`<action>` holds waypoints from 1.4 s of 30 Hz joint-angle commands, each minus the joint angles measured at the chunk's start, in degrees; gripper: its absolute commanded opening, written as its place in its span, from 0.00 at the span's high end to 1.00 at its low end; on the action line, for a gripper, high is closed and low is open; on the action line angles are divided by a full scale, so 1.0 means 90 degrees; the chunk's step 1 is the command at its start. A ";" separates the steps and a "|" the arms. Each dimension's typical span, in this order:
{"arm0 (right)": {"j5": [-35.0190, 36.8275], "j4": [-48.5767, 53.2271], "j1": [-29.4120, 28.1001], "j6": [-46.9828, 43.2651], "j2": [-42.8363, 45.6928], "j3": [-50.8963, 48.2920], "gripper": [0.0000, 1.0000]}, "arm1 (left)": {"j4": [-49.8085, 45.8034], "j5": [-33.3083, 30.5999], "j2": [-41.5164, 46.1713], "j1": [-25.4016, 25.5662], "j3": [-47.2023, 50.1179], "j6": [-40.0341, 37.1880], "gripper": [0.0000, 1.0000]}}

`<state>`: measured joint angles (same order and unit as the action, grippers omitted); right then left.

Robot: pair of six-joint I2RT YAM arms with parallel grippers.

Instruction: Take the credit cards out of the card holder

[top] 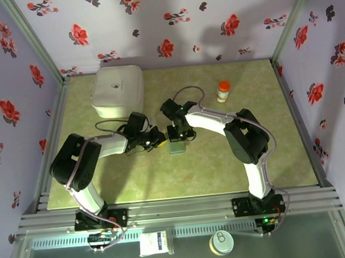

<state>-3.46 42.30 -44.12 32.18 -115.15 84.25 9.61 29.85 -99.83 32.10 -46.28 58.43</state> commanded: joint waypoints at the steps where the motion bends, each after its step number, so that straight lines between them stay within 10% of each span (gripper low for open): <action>1: -0.0200 -0.0025 -0.0009 0.0137 -0.0190 -0.0260 0.95 | 0.0230 0.0254 -0.0221 0.0094 -0.0213 0.0138 1.00; 42: 0.2474 0.1501 -0.0058 -0.0295 0.0162 -0.0073 1.00 | -0.2186 -0.0970 -0.1455 0.0026 -0.0610 -0.1288 1.00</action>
<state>7.73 45.19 -46.52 30.06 -115.11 85.08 2.11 31.62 -107.35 33.63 -54.76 49.06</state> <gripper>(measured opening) 0.064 0.051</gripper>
